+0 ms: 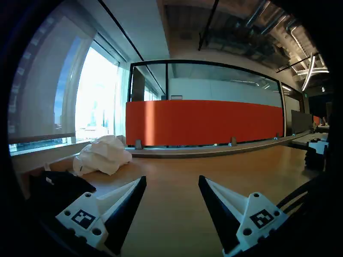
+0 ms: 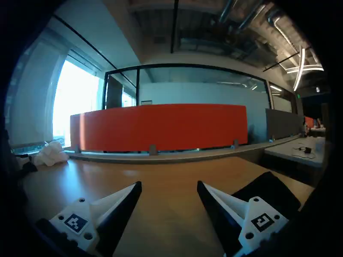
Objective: Fold towel
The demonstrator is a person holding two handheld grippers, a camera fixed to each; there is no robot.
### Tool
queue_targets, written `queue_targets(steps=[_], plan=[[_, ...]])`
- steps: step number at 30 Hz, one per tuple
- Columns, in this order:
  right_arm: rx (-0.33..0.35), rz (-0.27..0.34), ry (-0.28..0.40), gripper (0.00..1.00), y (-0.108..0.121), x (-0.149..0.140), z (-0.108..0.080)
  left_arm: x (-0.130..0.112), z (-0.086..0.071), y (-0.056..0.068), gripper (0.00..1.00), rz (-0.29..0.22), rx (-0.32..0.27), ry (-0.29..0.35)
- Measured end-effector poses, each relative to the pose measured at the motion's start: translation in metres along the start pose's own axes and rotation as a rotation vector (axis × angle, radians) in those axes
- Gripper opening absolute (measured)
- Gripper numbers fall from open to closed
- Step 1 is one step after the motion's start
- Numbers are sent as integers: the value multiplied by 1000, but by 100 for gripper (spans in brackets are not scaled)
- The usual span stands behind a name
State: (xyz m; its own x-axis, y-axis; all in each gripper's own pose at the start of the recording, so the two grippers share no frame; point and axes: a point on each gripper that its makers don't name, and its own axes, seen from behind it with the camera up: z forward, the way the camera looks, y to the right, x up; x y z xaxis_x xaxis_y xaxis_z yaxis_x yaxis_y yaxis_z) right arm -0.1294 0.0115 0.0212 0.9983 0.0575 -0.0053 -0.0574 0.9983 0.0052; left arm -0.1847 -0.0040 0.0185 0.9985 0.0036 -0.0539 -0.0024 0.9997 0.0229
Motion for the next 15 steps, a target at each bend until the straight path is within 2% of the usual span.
queue_targets(steps=[15], plan=[[16, -38, 9, 100, -8, -3, -1, 0, 0, 0, 90, 0, 0, 0]])
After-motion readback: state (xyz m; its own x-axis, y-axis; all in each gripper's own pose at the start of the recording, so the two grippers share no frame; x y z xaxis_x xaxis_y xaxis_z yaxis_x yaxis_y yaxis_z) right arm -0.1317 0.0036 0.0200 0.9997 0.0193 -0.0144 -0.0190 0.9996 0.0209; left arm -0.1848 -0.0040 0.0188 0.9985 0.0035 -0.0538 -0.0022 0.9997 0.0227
